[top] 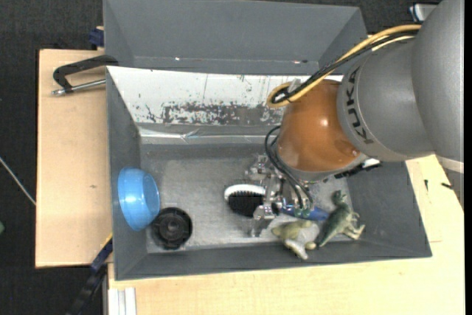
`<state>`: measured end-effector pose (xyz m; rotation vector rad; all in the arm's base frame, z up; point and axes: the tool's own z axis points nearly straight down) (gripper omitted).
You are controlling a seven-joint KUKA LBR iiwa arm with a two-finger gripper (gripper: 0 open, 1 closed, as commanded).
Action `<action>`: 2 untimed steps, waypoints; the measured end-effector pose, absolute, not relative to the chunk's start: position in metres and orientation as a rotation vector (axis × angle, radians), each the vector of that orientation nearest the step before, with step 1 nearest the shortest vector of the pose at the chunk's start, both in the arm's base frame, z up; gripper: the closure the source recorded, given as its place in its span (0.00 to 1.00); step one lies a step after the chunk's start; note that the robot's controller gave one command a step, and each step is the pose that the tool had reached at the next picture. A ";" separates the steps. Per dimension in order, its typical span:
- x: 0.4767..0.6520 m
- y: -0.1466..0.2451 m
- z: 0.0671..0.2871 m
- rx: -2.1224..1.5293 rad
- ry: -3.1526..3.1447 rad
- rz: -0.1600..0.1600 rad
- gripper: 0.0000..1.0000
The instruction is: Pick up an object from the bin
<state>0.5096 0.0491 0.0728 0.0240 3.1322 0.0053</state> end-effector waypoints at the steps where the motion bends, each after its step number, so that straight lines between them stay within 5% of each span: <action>1: 0.512 0.050 0.076 0.022 3.125 0.006 1.00; 2: 0.529 0.040 0.206 0.074 3.128 0.003 1.00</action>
Offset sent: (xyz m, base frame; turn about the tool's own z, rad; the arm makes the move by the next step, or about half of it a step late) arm 0.0000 0.0000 0.0000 0.0000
